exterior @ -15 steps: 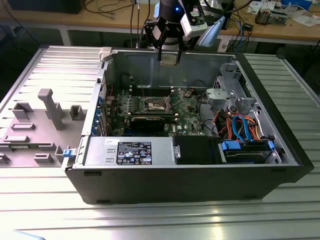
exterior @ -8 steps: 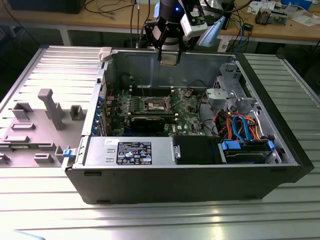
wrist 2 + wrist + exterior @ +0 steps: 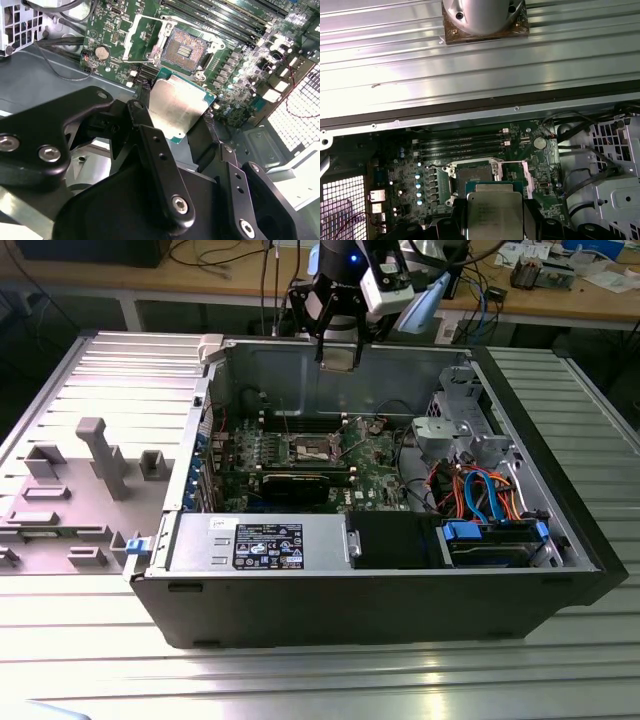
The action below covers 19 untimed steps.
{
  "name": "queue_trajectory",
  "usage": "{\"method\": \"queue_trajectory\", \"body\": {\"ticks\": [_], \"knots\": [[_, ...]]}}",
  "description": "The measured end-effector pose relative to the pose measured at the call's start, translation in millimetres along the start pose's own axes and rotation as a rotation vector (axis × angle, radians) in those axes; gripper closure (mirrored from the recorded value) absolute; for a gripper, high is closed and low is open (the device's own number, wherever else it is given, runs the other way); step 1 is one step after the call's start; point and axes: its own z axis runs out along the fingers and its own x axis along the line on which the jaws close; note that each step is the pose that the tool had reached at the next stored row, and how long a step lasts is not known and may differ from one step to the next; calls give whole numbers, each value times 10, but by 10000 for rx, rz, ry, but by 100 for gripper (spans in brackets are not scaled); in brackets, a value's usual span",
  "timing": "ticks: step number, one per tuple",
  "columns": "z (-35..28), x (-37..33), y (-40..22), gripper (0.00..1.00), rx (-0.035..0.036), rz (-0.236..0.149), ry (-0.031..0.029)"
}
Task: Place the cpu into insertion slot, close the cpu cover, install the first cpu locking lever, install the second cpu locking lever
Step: 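Place the cpu into insertion slot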
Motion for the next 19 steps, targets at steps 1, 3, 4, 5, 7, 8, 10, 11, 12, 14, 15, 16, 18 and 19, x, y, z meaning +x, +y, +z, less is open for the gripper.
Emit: {"method": "queue_trajectory", "body": {"ticks": [1,3,4,5,7,8,10,11,12,14,15,16,18,19], "knots": [[0,0,0,45,-1,47,-4],[1,0,0,45,-3,160,-14],[1,0,0,45,-4,199,-18],[1,0,0,45,-4,209,-19],[1,0,0,45,-4,211,-19],[1,0,0,45,-4,212,-19],[1,0,0,45,-5,212,-19],[1,0,0,45,-4,212,-19],[1,0,0,45,-4,213,-19],[1,0,0,45,-4,213,-19],[1,0,0,45,-5,229,-21],[1,0,0,45,-5,274,-24],[1,0,0,45,-8,387,-35],[2,0,0,45,-9,424,-38]]}}
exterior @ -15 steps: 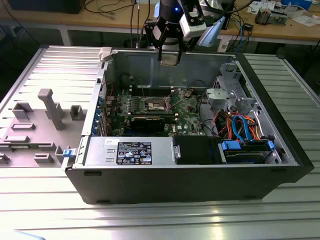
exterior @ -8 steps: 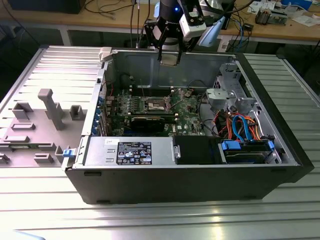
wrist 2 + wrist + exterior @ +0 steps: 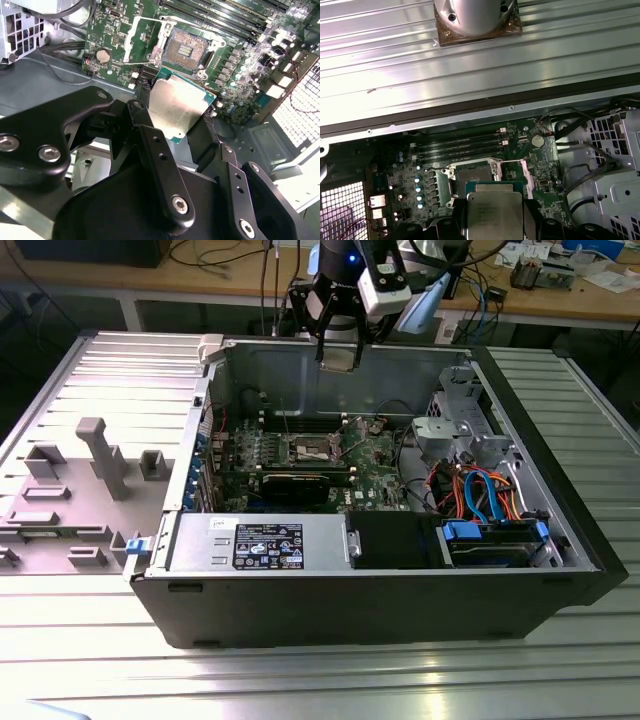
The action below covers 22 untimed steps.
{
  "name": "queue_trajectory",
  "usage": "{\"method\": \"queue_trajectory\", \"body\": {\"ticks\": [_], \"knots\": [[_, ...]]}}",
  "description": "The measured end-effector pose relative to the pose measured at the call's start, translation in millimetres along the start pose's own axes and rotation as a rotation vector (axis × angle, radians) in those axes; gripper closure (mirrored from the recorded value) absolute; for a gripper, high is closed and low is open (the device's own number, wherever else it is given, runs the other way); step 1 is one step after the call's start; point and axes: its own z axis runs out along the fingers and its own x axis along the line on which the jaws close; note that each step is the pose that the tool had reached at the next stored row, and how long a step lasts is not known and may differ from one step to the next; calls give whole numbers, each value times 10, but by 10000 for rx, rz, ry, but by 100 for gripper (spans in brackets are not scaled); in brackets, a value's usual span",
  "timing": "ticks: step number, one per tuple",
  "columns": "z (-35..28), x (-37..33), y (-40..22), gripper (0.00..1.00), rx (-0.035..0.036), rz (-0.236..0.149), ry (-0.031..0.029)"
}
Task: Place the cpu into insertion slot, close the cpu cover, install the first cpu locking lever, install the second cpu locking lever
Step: 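Place the cpu into insertion slot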
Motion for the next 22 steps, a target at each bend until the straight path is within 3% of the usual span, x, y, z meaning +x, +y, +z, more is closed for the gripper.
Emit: {"method": "queue_trajectory", "body": {"ticks": [8,22], "knots": [[0,0,0,45,-5,302,-26],[0,0,0,45,-6,330,-30]]}}
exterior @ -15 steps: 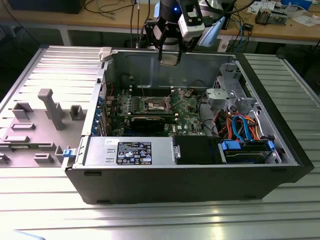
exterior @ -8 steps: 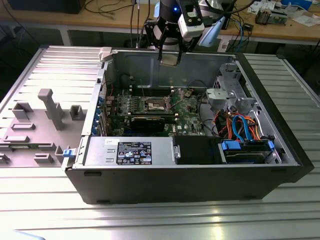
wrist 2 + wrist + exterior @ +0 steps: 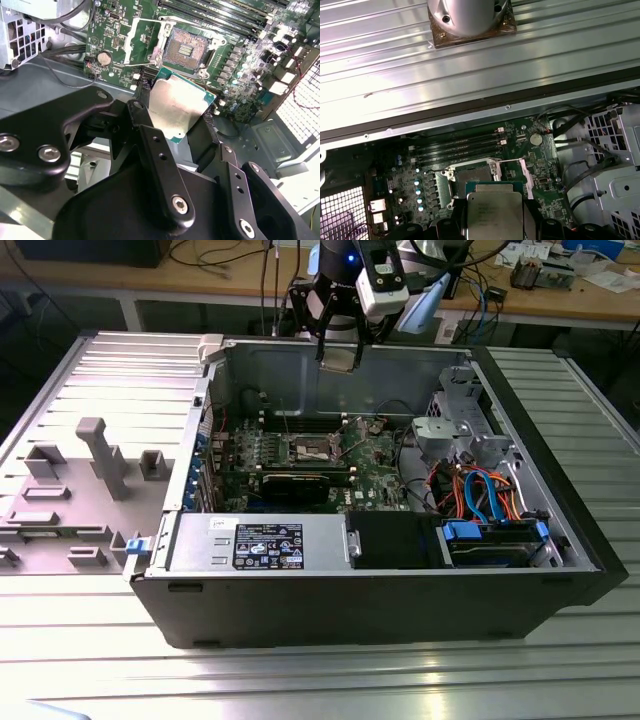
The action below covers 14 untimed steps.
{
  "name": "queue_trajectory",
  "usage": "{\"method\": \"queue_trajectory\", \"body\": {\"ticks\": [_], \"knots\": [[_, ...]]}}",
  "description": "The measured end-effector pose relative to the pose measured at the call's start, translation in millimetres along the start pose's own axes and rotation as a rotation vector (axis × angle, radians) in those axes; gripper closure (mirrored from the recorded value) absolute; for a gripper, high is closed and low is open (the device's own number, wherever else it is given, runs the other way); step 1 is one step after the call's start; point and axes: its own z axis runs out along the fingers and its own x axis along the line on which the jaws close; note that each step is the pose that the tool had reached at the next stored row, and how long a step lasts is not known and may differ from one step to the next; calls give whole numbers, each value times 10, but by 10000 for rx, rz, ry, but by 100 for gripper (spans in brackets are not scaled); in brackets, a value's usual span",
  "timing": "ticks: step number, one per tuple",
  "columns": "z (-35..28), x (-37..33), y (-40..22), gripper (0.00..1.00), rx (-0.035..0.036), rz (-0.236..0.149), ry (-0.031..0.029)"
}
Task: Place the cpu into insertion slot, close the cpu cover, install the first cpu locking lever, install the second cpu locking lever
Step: 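Place the cpu into insertion slot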
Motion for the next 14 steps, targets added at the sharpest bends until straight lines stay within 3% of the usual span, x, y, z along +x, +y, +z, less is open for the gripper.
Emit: {"method": "queue_trajectory", "body": {"ticks": [14], "knots": [[2,0,0,45,-20,1001,-89]]}}
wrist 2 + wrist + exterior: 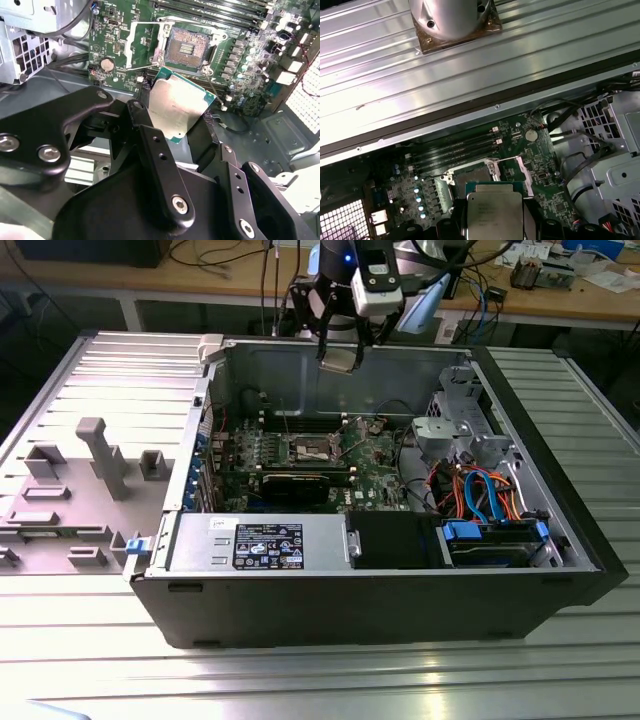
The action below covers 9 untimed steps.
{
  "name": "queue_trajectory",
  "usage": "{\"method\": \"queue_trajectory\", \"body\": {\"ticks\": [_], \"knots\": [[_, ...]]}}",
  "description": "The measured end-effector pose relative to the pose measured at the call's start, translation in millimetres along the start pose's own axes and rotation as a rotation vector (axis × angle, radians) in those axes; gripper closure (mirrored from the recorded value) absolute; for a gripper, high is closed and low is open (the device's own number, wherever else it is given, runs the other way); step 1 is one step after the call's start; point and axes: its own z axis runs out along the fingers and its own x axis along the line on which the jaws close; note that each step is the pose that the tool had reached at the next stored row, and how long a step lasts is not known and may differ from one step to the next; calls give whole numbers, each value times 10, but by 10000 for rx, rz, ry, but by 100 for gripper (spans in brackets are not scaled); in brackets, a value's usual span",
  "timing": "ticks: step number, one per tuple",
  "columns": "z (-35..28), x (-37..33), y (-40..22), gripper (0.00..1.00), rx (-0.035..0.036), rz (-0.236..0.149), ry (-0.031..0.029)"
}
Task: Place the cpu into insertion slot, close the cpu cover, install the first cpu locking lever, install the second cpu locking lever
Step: 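Place the cpu into insertion slot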
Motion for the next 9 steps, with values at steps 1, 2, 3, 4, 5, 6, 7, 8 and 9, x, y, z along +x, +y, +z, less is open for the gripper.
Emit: {"method": "queue_trajectory", "body": {"ticks": [1,2,3,4,5,6,7,8,9], "knots": [[0,0,0,45,-1,91,-8],[0,0,0,45,-3,182,-16],[0,0,0,45,-3,217,-19],[0,0,0,45,-5,257,-23],[0,0,0,45,-6,336,-30],[0,0,0,45,-7,398,-36],[1,0,0,45,-9,488,-44],[1,0,0,45,-10,522,-47],[1,0,0,45,-11,558,-50]]}}
